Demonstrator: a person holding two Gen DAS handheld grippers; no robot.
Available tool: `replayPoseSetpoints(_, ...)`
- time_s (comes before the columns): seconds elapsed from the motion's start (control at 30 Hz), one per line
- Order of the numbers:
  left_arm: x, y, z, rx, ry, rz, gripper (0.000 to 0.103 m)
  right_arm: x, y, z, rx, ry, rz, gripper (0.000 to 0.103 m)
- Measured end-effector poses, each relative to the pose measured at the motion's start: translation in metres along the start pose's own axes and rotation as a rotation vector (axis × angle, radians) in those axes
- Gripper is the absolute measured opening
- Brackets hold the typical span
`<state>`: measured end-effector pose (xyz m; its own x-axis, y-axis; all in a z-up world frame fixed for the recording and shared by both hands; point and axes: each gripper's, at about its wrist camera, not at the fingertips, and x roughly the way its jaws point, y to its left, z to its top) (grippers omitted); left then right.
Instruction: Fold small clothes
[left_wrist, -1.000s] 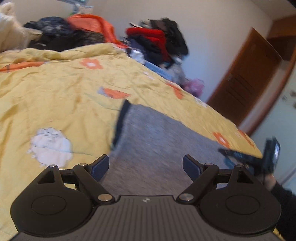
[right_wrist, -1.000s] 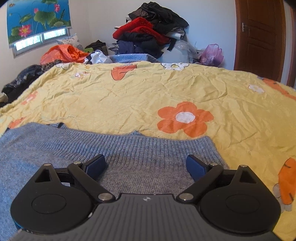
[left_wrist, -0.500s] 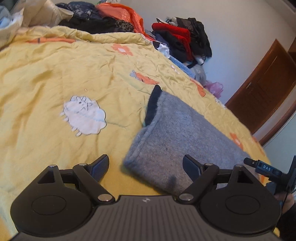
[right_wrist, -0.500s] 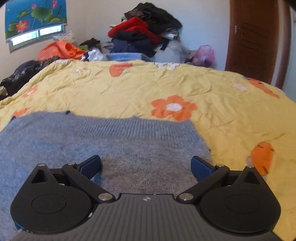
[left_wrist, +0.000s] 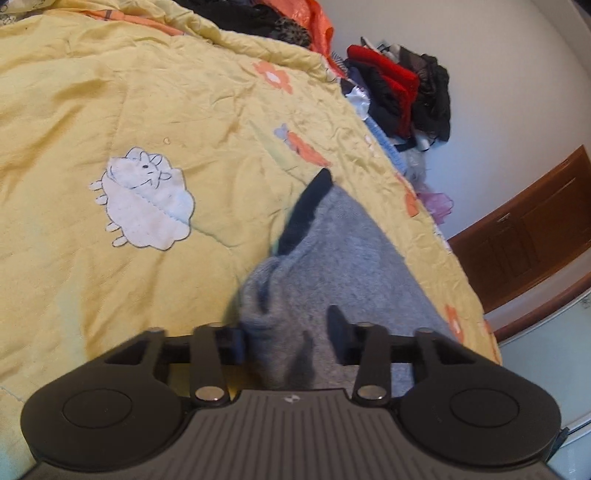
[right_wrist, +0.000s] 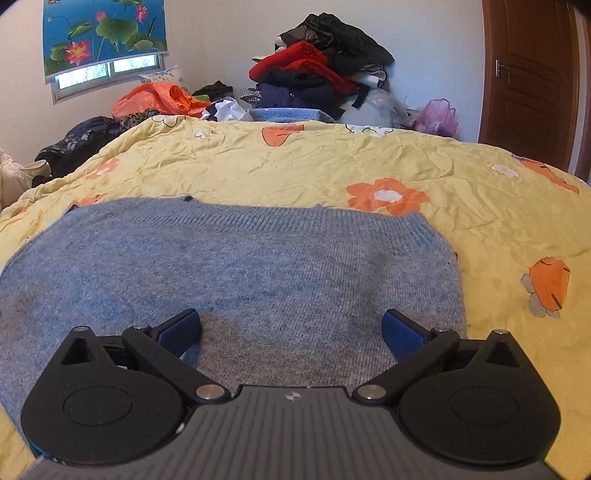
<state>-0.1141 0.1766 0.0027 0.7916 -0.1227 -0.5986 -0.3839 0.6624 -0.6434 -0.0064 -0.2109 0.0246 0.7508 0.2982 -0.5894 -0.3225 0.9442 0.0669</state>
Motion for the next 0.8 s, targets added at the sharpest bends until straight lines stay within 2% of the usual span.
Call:
replayPoseSetpoints(0.03, 0.001, -0.001, 0.001, 0.019, 0.001, 0.026, 0.020, 0.000, 0.000, 0.000, 0.003, -0.001, 0.003, 0.103)
replayPoseSetpoints(0.1, 0.002, -0.005, 0.001, 0.047, 0.006, 0.073, 0.009, 0.000, -0.003, -0.002, 0.016, -0.006, 0.013, 0.103)
replayPoseSetpoints(0.17, 0.001, -0.014, 0.002, 0.093, 0.001, 0.100, 0.007, -0.002, -0.006, -0.003, 0.035, -0.013, 0.027, 0.103)
replayPoseSetpoints(0.23, -0.003, -0.038, 0.000, 0.197, -0.022, 0.102, 0.006, -0.003, -0.009, -0.003, 0.060, -0.022, 0.045, 0.103)
replayPoseSetpoints(0.33, -0.006, -0.100, -0.014, 0.447, -0.058, 0.056, 0.006, -0.006, -0.023, 0.001, 0.147, -0.035, 0.097, 0.103)
replayPoseSetpoints(0.4, -0.002, -0.144, -0.035, 0.587, -0.055, -0.010, 0.006, -0.010, -0.042, 0.007, 0.299, -0.023, 0.180, 0.103)
replayPoseSetpoints(0.5, 0.010, -0.199, -0.089, 0.792, 0.009, -0.148, 0.006, -0.015, -0.074, 0.020, 0.529, 0.008, 0.354, 0.103)
replayPoseSetpoints(0.57, 0.019, -0.219, -0.131, 0.929, 0.051, -0.198, 0.006, -0.017, -0.088, 0.028, 0.594, 0.017, 0.417, 0.103)
replayPoseSetpoints(0.63, 0.033, -0.222, -0.158, 0.987, 0.127, -0.211, 0.006, -0.018, -0.096, 0.036, 0.594, 0.021, 0.437, 0.103)
replayPoseSetpoints(0.7, 0.044, -0.219, -0.170, 0.997, 0.199, -0.201, 0.006, -0.015, -0.100, 0.042, 0.569, 0.038, 0.423, 0.103)
replayPoseSetpoints(0.8, 0.043, -0.217, -0.172, 1.008, 0.202, -0.206, 0.006, -0.002, -0.099, 0.047, 0.543, 0.093, 0.441, 0.103)
